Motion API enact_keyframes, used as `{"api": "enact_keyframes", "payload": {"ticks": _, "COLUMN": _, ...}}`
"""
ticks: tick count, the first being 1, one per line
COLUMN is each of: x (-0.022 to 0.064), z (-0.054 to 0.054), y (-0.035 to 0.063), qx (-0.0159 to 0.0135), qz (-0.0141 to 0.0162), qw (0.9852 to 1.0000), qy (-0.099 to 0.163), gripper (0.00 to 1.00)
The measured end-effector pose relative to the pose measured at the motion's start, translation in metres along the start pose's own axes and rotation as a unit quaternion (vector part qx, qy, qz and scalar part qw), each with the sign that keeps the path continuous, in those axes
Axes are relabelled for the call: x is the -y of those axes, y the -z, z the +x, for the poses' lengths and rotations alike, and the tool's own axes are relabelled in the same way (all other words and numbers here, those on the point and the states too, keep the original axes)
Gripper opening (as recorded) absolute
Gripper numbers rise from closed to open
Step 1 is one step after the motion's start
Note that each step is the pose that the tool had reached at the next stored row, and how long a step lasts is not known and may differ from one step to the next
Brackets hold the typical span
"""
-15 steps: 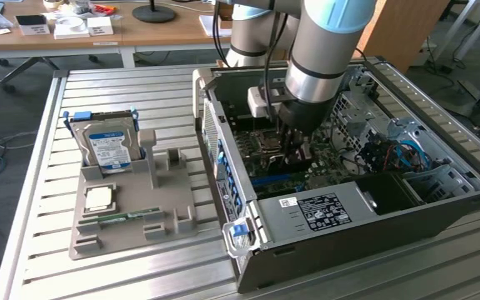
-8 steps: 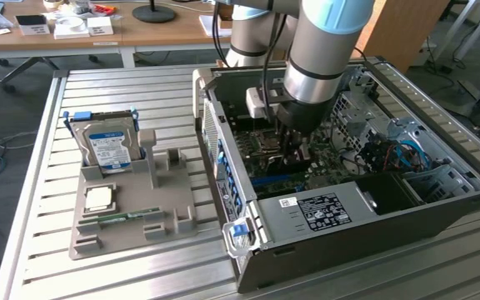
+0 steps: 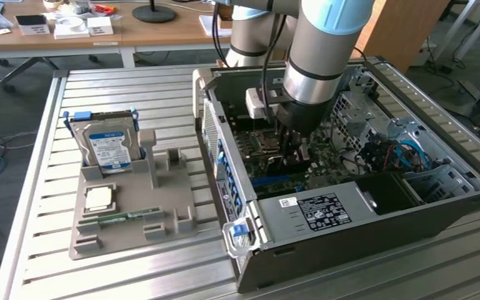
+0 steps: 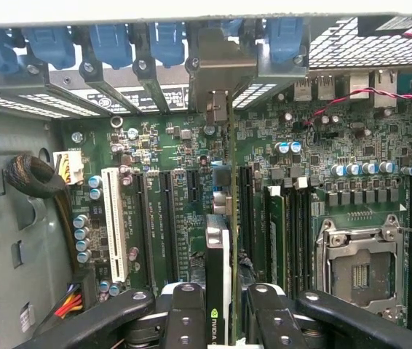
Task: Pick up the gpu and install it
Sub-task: 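Insert the gpu into the slot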
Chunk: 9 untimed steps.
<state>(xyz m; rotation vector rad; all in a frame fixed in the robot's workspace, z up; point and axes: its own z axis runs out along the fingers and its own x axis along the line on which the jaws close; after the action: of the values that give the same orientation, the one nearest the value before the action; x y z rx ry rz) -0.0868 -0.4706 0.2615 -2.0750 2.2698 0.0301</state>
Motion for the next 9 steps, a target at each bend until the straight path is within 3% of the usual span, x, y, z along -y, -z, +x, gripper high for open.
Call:
{"api": "enact_keyframes", "payload": {"ticks": 3, "x": 0.0000, "z": 0.0000, "y": 0.0000, "qx": 0.0000, "qz": 0.0000, "qw": 1.0000, "qy": 0.000, "gripper": 0.27}}
{"api": "enact_keyframes", "payload": {"ticks": 6, "x": 0.0016, "z": -0.0001, "y": -0.0002, "qx": -0.0003, "qz": -0.0037, "qw": 1.0000, "qy": 0.000, "gripper": 0.27}}
{"api": "enact_keyframes", "payload": {"ticks": 9, "x": 0.0017, "z": -0.0002, "y": -0.0001, "qx": -0.0005, "qz": -0.0040, "qw": 1.0000, "qy": 0.000, "gripper": 0.27}}
